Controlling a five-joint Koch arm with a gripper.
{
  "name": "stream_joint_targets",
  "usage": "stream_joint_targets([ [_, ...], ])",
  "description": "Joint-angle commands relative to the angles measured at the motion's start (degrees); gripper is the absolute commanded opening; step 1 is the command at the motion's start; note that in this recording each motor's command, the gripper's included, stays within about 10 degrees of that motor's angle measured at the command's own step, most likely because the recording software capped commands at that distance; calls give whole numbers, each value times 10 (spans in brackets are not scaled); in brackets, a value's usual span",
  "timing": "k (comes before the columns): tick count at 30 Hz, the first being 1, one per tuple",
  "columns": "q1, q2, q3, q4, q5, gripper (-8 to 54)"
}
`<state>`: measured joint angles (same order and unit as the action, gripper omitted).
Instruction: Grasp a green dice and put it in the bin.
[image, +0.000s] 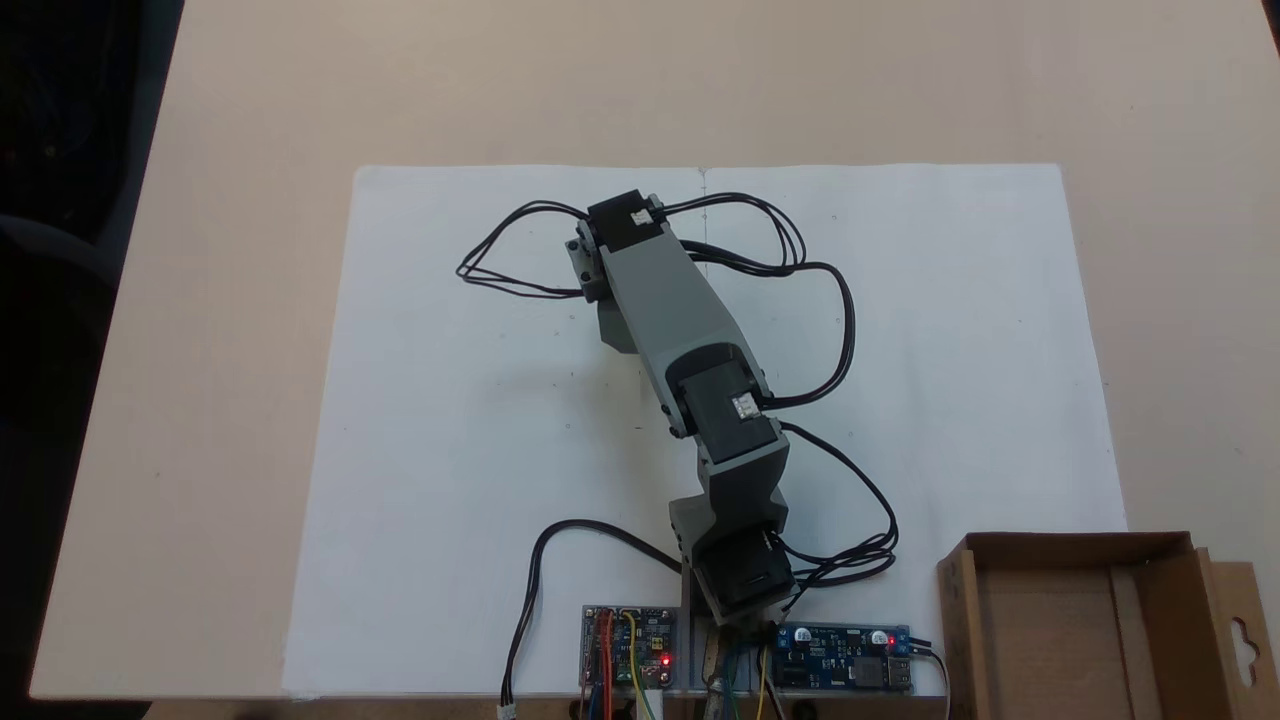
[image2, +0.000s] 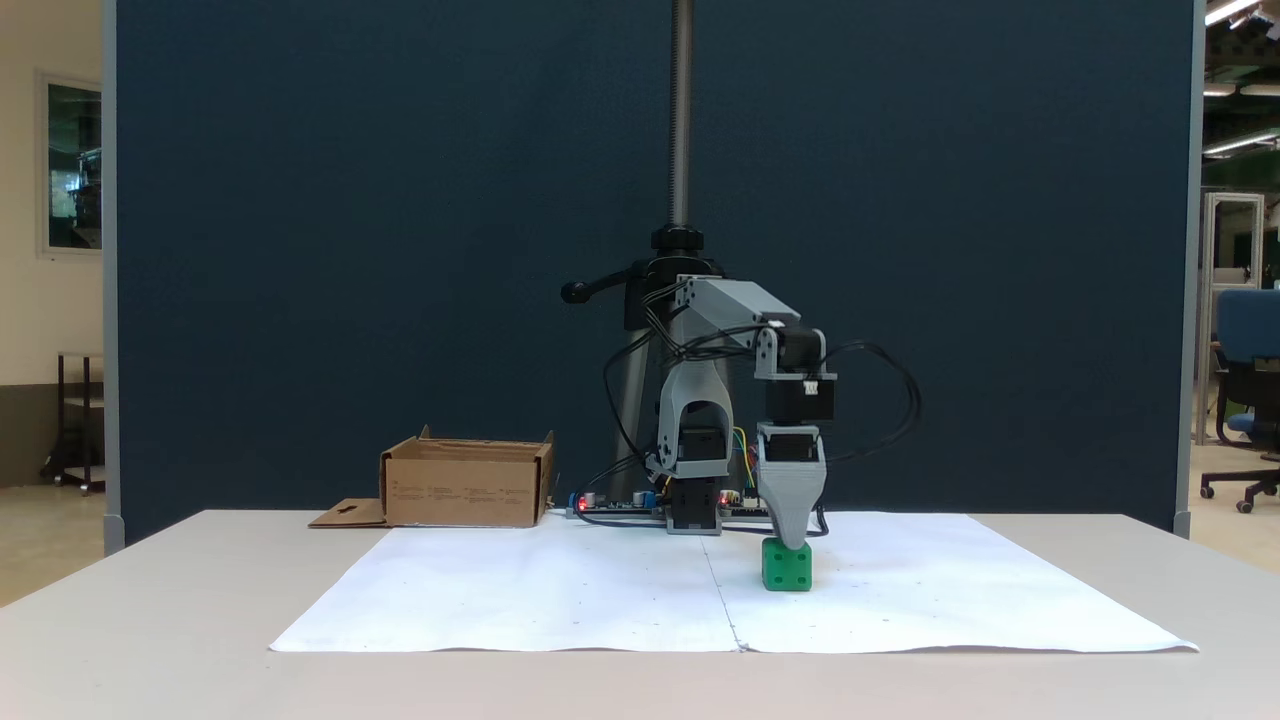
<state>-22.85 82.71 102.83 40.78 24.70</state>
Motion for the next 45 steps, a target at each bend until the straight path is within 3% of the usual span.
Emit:
stream_joint_targets([
  [1,-7,4,-21,-22,37,416],
  [40,11,-66,-21,-69,35,415],
  [45,16,-66,-21,-68,35,389],
])
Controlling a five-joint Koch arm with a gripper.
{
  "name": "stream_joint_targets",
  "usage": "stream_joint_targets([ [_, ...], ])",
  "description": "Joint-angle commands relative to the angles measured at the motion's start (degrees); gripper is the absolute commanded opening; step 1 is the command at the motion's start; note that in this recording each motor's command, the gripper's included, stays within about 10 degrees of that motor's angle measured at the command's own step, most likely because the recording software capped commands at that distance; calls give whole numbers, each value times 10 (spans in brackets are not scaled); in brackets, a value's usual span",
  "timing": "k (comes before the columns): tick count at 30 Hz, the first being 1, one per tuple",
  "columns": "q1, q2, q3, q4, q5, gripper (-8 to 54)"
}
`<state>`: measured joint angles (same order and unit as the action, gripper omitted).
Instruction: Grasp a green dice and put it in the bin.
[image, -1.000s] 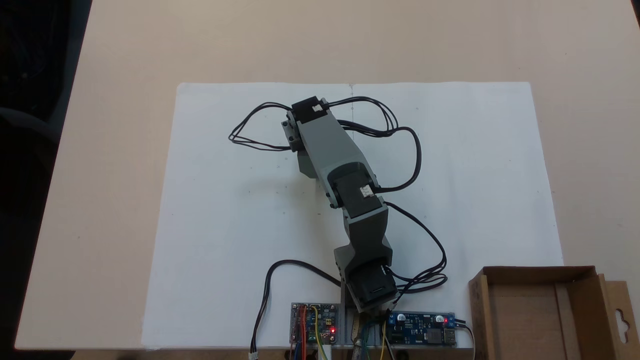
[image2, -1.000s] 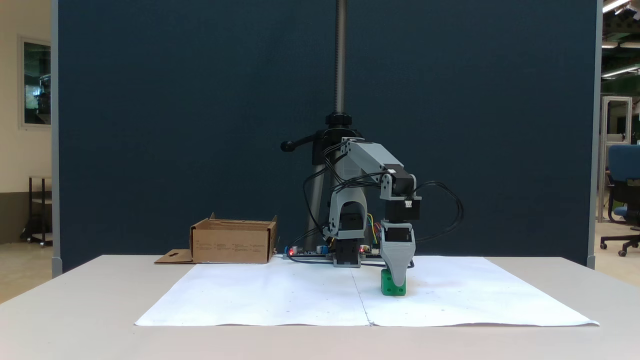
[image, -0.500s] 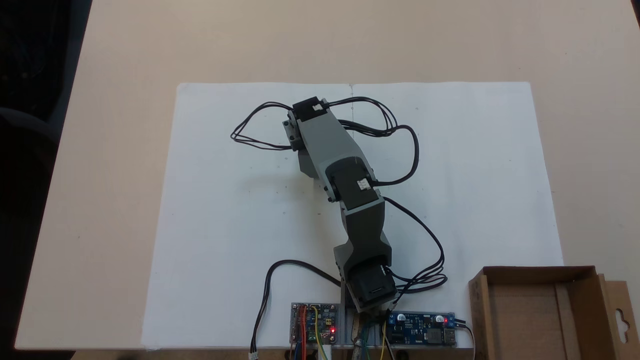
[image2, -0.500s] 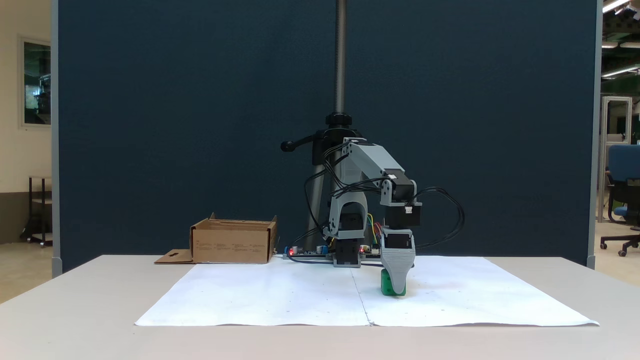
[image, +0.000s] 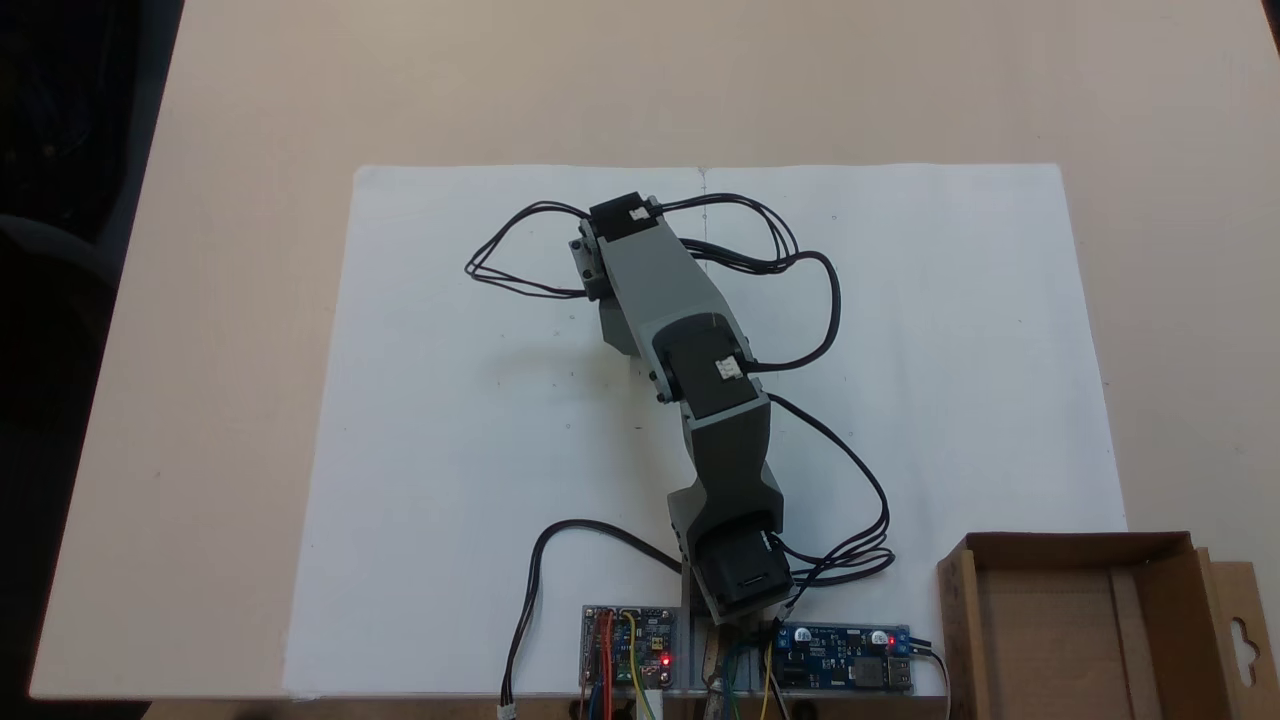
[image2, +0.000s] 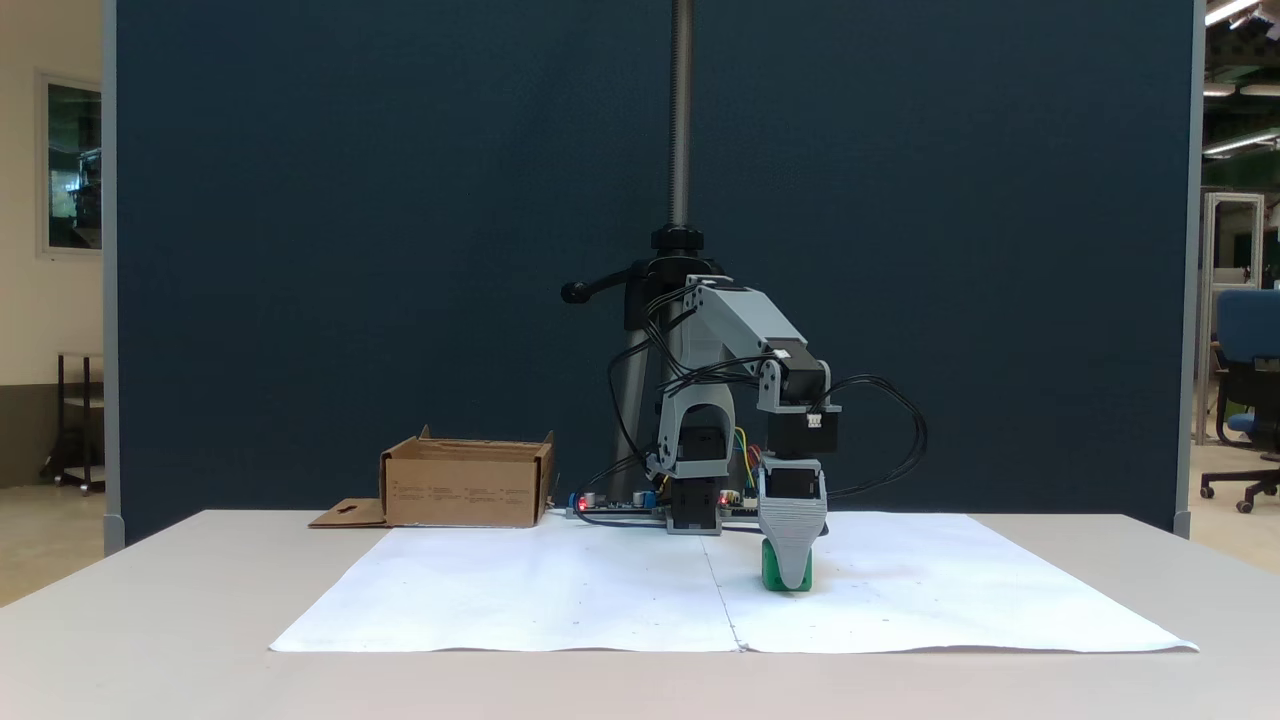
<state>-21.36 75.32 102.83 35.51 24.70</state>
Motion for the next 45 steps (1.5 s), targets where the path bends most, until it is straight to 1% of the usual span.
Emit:
stream_joint_targets([
  [1,1,8,-21,-15,35,388],
  [6,3,8,-21,-14,34,388],
  [9,7,8,-21,-16,34,367],
  [19,10,8,-21,-11,33,361],
  [22,11,9,-21,-9,33,307],
  [28,10,10,-21,-7,33,301],
  [29,10,9,-21,-6,33,295],
  [32,10,11,-21,-4,33,236],
  [33,10,11,-21,-4,33,225],
  [37,10,11,-21,-1,33,223],
  [38,10,11,-21,-1,33,196],
  [39,10,13,-21,-1,33,134],
  [40,11,16,-21,-2,33,124],
  [45,16,27,-21,-3,33,121],
])
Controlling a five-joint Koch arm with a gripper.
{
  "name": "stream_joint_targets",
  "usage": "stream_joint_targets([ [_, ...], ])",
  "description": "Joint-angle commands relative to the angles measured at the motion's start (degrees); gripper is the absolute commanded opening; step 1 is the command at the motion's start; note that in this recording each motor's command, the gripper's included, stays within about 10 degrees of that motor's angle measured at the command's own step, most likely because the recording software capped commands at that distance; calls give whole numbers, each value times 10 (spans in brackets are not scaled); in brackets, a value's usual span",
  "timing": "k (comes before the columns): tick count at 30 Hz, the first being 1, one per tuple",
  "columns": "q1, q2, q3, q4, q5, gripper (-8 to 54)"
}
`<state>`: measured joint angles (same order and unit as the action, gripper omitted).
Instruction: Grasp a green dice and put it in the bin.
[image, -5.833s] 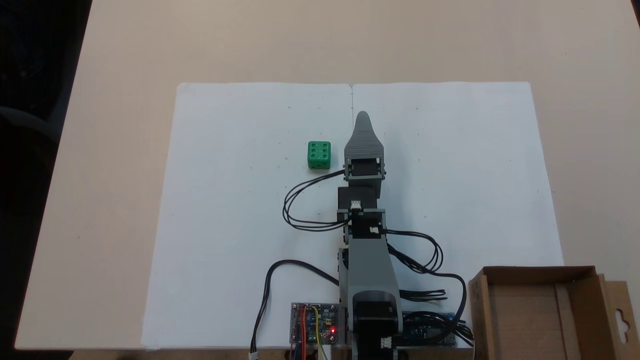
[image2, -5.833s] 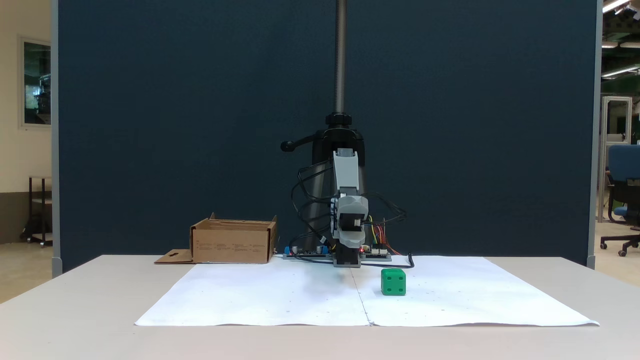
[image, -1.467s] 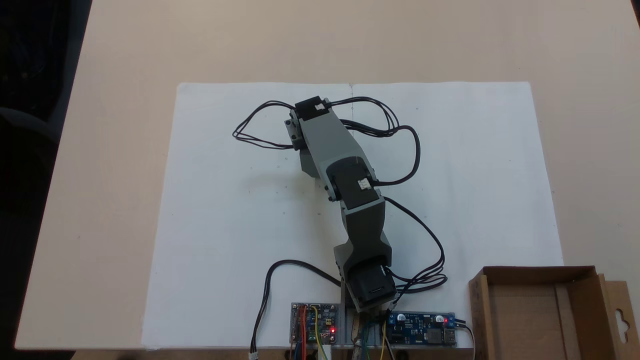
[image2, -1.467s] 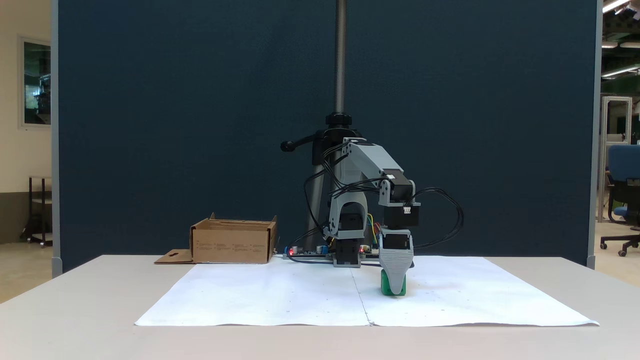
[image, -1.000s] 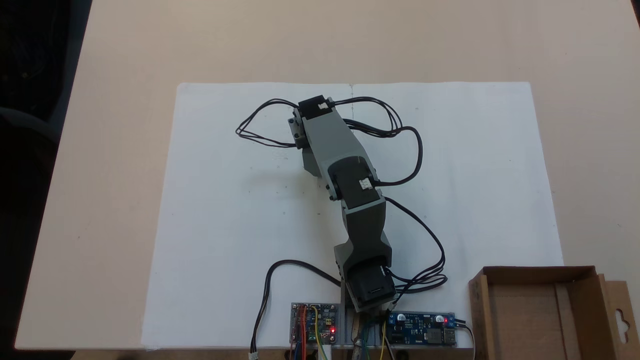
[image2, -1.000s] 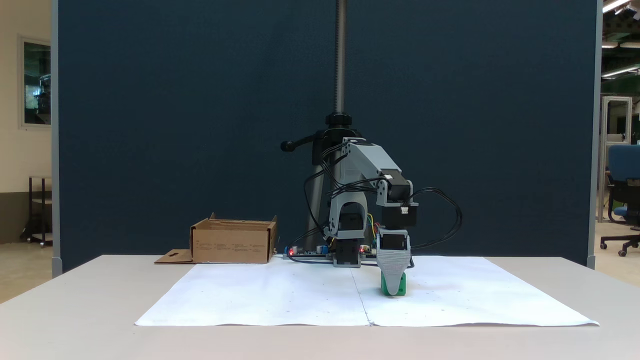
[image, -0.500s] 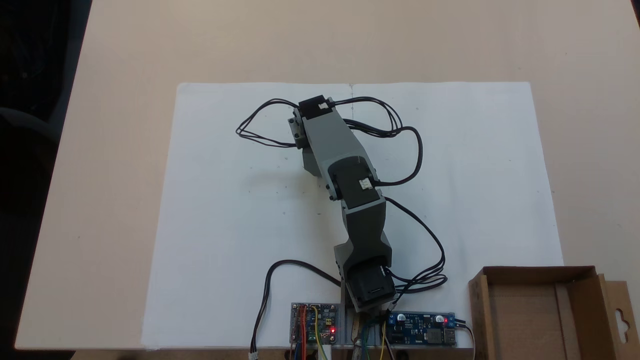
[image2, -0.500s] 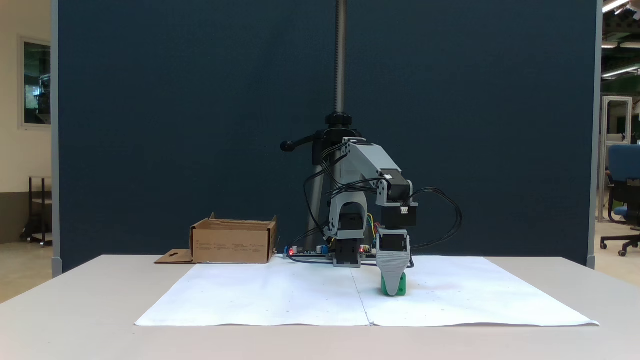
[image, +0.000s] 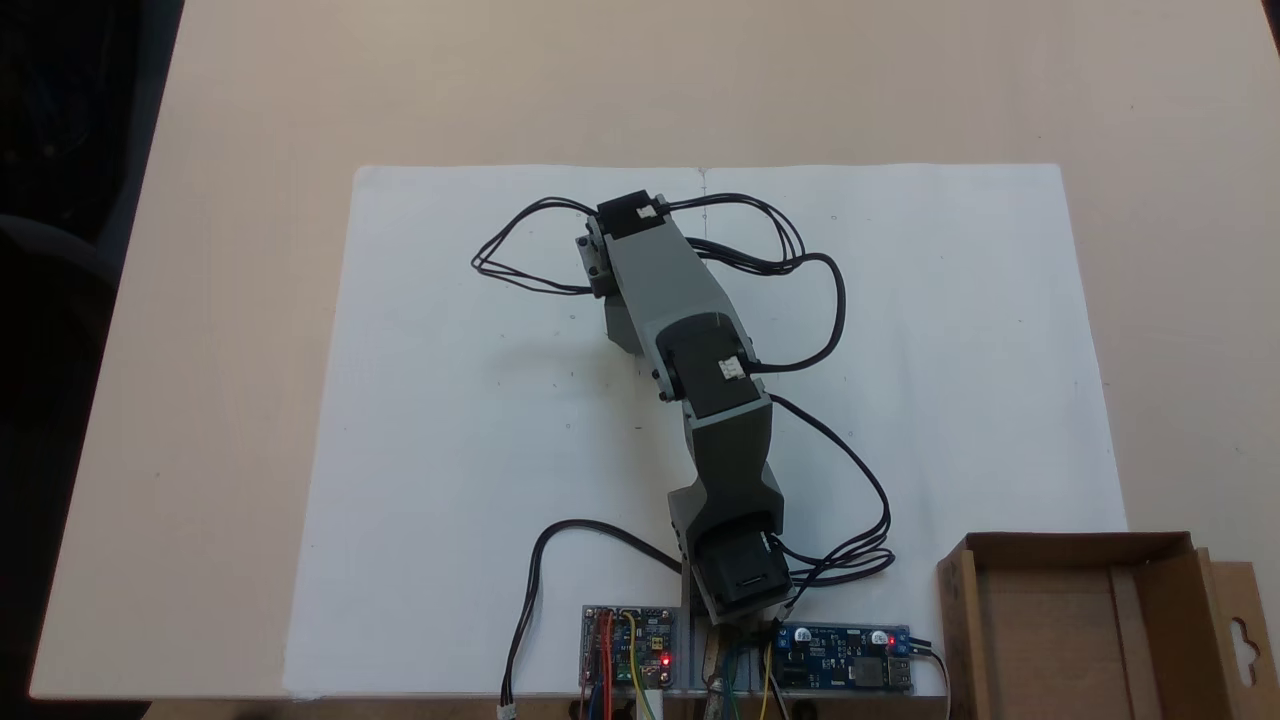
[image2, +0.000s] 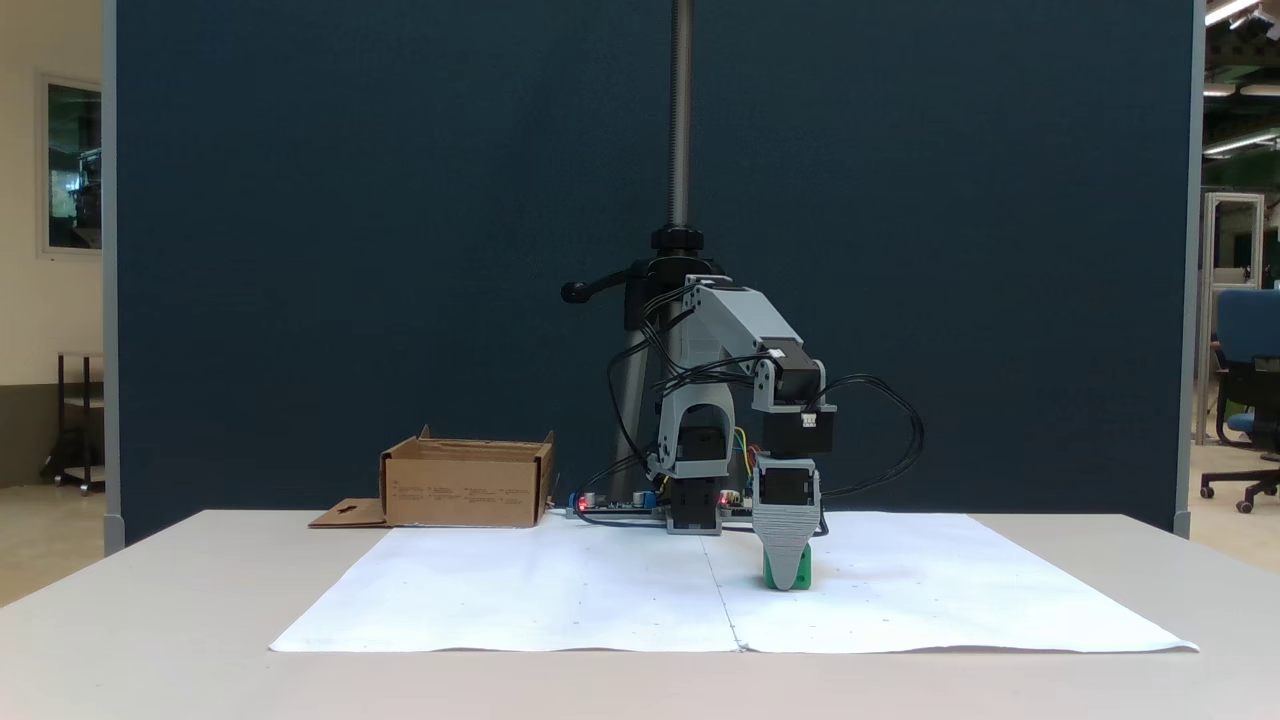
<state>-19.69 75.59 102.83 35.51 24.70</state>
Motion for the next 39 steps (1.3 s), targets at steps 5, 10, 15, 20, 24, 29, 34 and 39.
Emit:
stream_joint_targets([
  [5,55,67,-23,-38,33,121],
  [10,171,113,-75,-55,25,121],
  [15,328,141,-171,-90,13,121],
  [20,448,159,-234,-98,-21,121],
  [24,631,159,-294,-98,-70,121],
  [29,749,167,-293,-62,-90,121],
  [34,856,166,-293,-18,-127,121],
  [39,984,164,-293,43,-178,121],
])
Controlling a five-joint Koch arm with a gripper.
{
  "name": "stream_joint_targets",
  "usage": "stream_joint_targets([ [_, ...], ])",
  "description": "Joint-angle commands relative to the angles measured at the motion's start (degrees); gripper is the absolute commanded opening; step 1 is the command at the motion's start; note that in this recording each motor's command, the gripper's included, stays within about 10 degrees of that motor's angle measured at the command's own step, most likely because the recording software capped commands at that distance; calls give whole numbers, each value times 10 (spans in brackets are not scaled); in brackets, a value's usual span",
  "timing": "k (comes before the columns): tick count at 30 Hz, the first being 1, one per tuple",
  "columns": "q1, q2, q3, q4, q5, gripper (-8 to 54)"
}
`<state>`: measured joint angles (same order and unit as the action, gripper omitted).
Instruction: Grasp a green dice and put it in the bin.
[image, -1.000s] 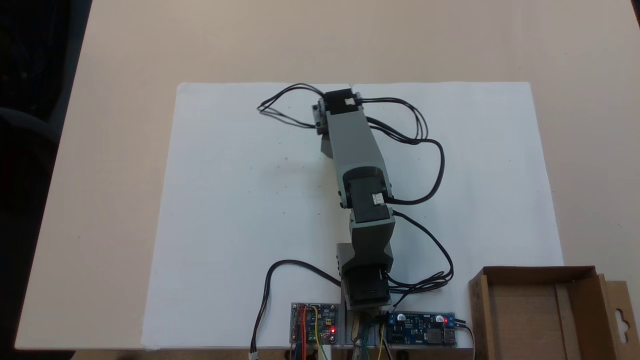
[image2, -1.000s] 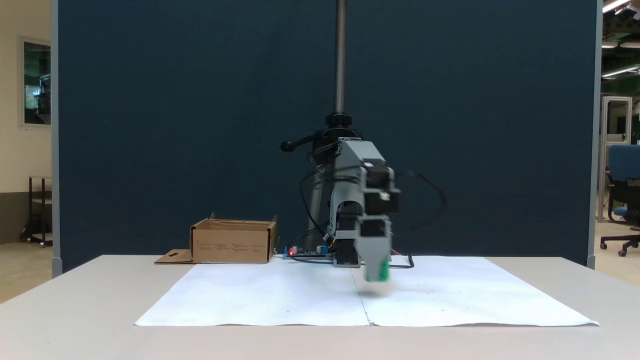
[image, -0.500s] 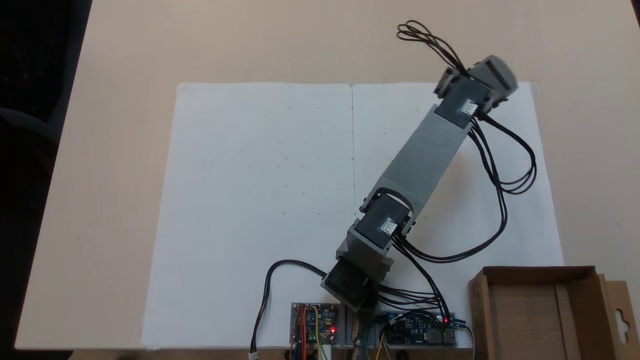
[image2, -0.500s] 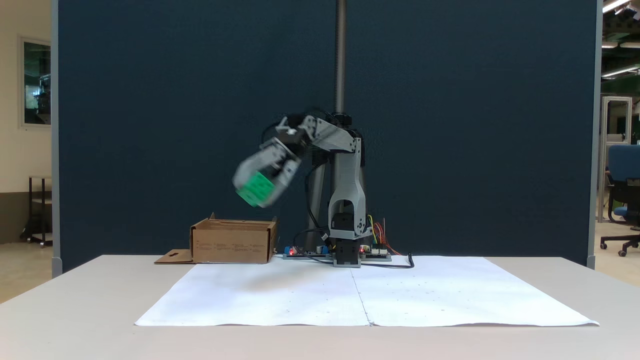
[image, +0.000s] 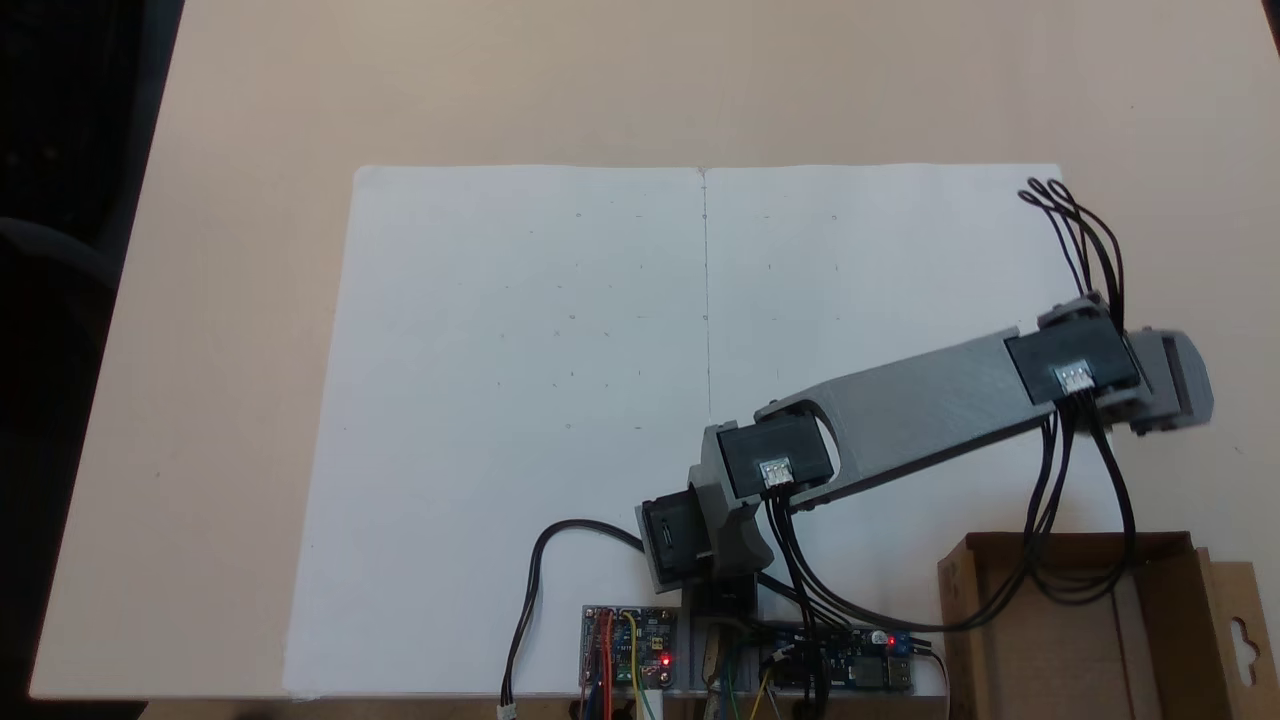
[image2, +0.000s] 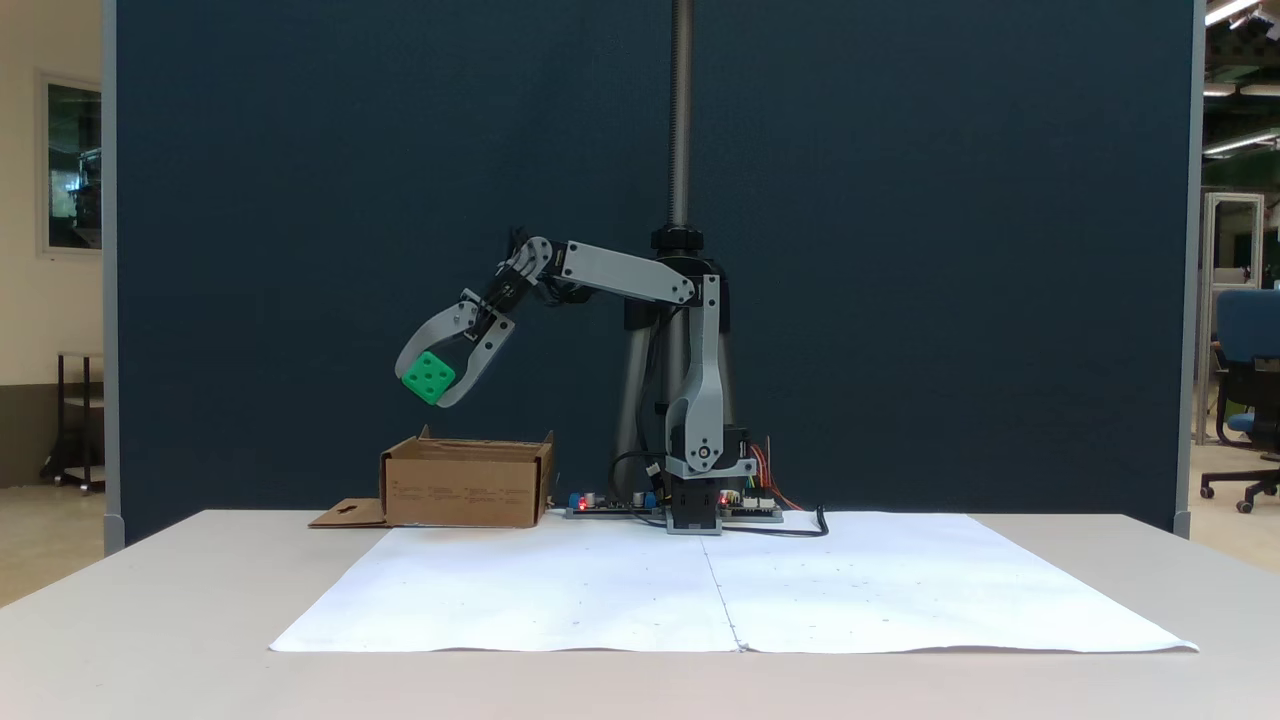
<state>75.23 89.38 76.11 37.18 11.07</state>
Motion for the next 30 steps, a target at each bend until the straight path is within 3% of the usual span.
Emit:
stream_joint_targets([
  [1,52,26,-25,39,-50,121],
  [23,275,-11,-25,167,-299,121],
  [24,275,-16,-25,169,-303,158],
  [25,275,-22,-25,176,-303,262],
  [26,275,-27,-25,178,-303,328],
  [30,276,-28,-25,170,-302,457],
])
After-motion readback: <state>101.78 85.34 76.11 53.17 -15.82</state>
